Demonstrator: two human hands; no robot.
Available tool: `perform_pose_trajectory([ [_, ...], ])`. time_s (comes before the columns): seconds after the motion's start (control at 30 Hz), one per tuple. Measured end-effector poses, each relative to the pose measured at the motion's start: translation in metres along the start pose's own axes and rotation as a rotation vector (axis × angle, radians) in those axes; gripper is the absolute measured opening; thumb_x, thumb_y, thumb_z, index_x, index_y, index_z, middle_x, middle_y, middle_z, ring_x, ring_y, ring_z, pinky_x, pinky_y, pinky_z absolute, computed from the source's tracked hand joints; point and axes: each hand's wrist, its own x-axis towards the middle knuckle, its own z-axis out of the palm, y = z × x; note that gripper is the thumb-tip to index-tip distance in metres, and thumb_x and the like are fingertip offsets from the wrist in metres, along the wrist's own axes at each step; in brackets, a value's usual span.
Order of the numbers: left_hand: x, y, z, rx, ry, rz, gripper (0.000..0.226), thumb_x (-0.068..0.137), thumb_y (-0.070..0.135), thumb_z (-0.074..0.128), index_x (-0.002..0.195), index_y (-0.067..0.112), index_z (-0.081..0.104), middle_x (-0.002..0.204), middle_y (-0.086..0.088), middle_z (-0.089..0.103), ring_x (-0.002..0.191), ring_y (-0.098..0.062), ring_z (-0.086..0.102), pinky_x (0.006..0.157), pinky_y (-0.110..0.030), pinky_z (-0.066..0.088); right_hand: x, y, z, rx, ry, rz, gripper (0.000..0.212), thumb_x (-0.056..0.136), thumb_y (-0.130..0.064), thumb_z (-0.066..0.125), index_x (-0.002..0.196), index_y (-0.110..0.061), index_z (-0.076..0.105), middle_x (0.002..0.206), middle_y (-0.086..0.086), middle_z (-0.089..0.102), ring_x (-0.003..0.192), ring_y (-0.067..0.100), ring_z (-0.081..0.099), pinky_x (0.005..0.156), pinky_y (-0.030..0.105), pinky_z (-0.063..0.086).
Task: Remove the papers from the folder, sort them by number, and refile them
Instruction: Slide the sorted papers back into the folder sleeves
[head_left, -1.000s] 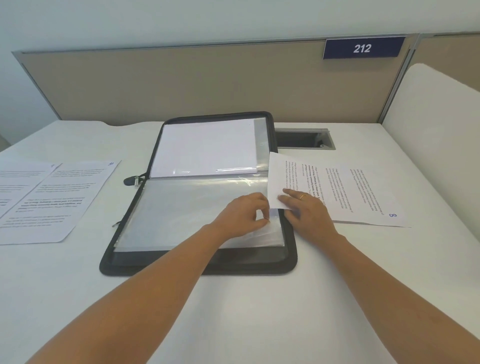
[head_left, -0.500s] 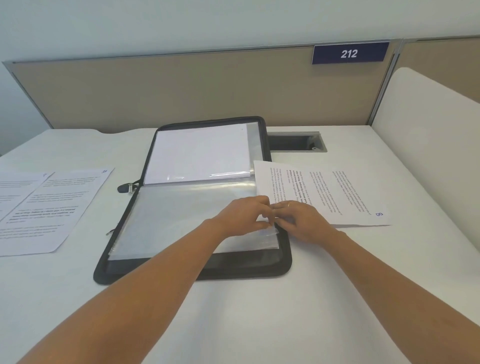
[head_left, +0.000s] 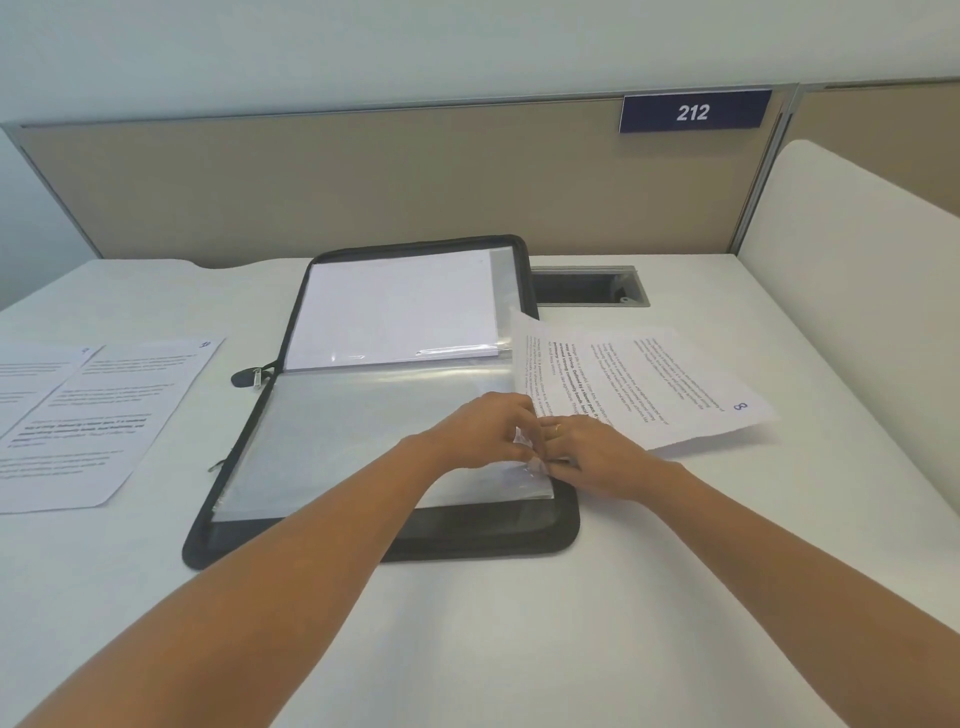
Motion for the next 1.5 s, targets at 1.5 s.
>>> perform_pose_trajectory([
  [1.5, 0.002, -0.007, 0.019, -0.124, 0.39, -0.468, 0.037, 0.093, 0.025, 0.046, 0.058, 0.012, 0.047, 0.063, -0.006, 0.052, 0.057, -0.016, 0.045, 0.058, -0.024, 0.036, 0.035, -0.007, 0.018, -0.295, -0.072, 0.346, 0.072, 0.089, -0.067, 0.026, 0.143, -0.02, 0.03, 0.157, 0.001, 0.015, 0.145, 0.019, 0.009, 0.115, 0.051, 0.005],
])
